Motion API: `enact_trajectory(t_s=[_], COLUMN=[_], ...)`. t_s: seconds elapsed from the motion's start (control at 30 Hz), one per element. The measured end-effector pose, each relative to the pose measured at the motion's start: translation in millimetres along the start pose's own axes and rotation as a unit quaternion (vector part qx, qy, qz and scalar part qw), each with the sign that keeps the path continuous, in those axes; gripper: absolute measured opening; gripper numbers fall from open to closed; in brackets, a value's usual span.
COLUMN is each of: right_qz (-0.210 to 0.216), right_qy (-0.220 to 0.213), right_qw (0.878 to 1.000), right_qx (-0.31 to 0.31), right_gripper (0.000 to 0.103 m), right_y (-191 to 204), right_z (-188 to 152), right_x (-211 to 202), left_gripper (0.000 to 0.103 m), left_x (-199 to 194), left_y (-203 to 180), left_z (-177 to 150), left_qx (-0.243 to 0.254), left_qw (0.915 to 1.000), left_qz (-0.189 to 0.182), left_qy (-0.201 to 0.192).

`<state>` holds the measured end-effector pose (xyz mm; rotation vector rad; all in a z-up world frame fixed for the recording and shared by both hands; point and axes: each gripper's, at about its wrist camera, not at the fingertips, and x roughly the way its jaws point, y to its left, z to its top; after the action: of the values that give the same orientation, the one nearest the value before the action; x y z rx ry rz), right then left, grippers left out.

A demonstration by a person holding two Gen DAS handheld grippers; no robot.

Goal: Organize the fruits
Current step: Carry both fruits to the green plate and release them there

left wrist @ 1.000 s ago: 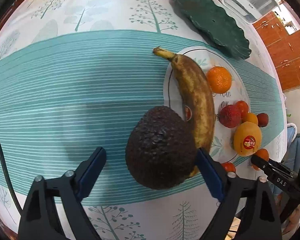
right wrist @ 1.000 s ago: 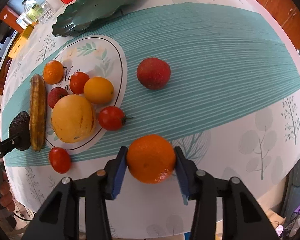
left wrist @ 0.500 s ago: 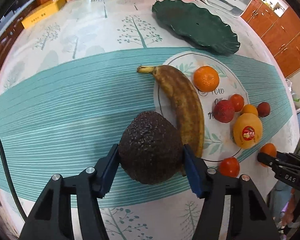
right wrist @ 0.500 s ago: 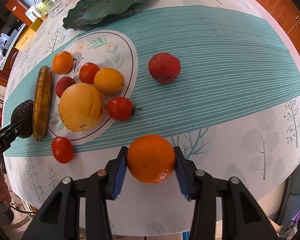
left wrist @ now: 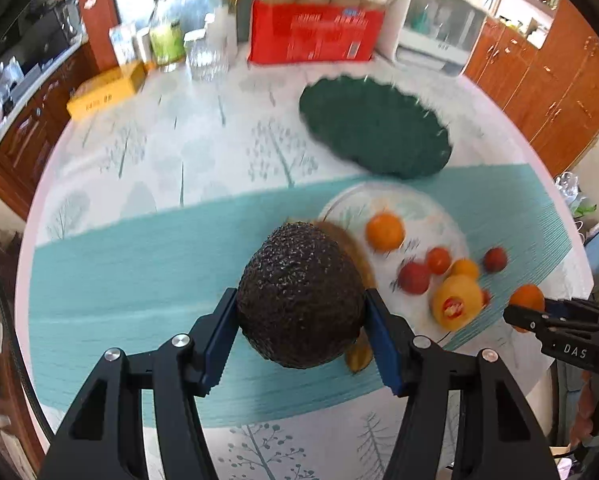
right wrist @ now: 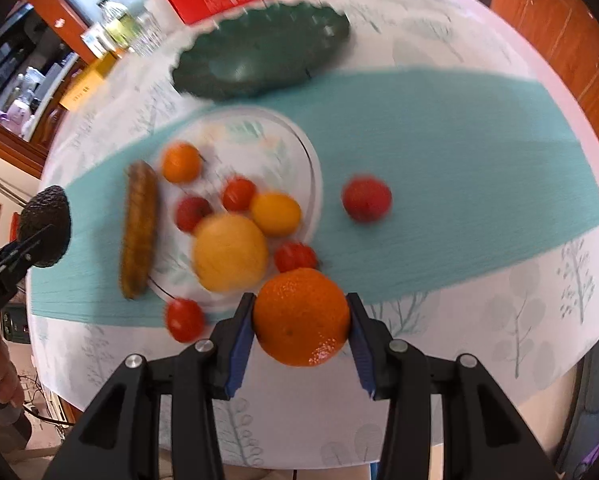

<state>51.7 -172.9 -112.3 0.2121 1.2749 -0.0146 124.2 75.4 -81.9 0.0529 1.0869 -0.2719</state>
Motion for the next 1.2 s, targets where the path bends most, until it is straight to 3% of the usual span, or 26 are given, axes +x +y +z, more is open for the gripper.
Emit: enact_trajectory(t_s=[0.33, 0.5, 0.63, 0.73, 0.93, 1.2], right_qz=[0.008, -0.007, -0.011, -0.015, 0.007, 0.021], right_qy=[-0.128, -0.153, -0.116, -0.085, -0.015, 0.006], right_qw=[0.989, 0.984, 0.989, 0.991, 0.994, 0.991], right_qx=[-0.074, -0.094, -0.092, -0.098, -0.111, -0.134], right_gripper=[0.044, 0.044, 0.044, 0.044, 0.044, 0.046], right_y=[51, 56, 39, 28, 6, -3], right_z=[111, 176, 227, 246, 254, 252], right_x=[-92, -90, -39, 5, 92, 127], left_gripper=[0.06, 0.06, 0.06, 0.06, 0.06, 0.061], left_x=[-41, -22, 24, 72, 149, 196], left_y=[-34, -55, -59, -60, -60, -60], left_z=[87, 144, 178, 194, 199, 191], left_qx=[0.042, 0.044, 0.013, -0.01, -0.034, -0.05], left_qw=[0.9962, 0.995, 0.9974, 0.9987, 0.9986, 0.9965], left_qz=[-0.019, -0.026, -0.033, -0.037, -0.035, -0.015], left_qy=[-0.074, -0.085, -0.062, -0.033, 0.021, 0.065])
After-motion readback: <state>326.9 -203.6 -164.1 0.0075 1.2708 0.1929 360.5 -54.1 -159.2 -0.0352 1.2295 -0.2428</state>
